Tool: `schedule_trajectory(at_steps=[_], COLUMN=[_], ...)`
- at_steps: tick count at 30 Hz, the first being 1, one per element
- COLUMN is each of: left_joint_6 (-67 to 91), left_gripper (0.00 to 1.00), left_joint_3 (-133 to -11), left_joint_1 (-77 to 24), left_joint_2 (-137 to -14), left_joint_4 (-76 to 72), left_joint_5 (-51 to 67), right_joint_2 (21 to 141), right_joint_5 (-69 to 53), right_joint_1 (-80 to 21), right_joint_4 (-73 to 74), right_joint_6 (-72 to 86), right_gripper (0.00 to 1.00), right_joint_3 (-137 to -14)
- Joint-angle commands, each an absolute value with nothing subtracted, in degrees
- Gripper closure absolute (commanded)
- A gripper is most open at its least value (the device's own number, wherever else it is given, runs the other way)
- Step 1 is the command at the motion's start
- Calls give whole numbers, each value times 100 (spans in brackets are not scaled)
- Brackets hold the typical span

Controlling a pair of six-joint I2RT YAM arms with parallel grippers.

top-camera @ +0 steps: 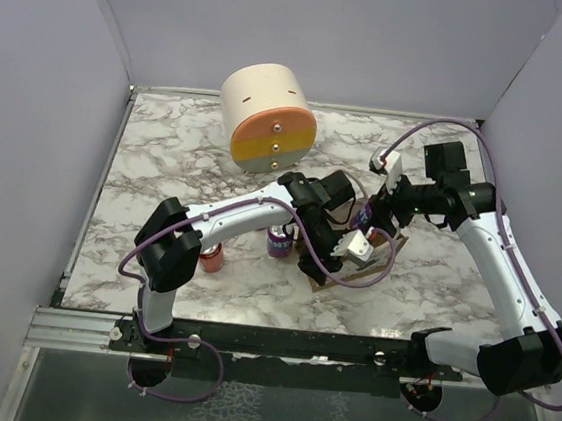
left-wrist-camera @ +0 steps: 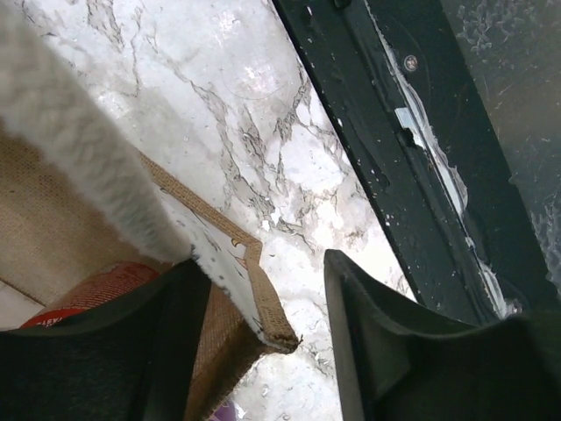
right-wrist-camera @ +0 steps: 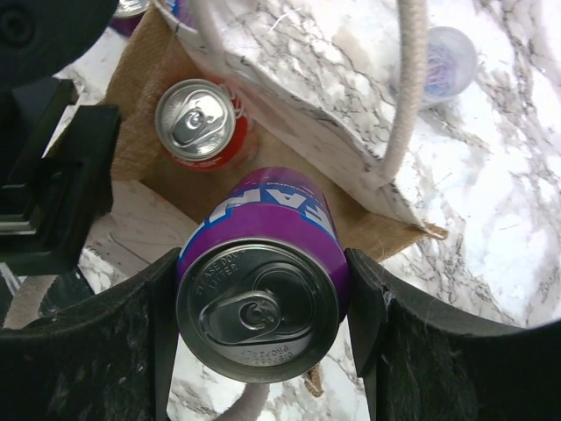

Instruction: Place the beverage into the canvas bag

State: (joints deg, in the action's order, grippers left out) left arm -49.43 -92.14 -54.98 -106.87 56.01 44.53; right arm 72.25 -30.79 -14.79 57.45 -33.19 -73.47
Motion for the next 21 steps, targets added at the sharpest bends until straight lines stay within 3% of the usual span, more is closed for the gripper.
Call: schedule_trajectory(at_steps=[1,11,21], left_joint_6=[-5110,-5579,-5993], left_gripper=[40,34,58], left_joint_3=[-9317,-9150,-8730], left_joint_1=[-5529,-5415,-5423], left_joint_2=[-10451,-10083,-10025], left_joint_4=[5740,5941,6100], left_joint_5=[4408,4269,4607], right_joint_2=[6932,7106,7209], right_joint_5=[-3692,-3770,-3336], right_joint_1=[-1494,-1521,-1529], right_joint_4=[5520,5339,4975], right_joint_6=[-3487,-3444,-3165], right_gripper=[65,66,68], right_joint_3=[-7225,-7089,-7017])
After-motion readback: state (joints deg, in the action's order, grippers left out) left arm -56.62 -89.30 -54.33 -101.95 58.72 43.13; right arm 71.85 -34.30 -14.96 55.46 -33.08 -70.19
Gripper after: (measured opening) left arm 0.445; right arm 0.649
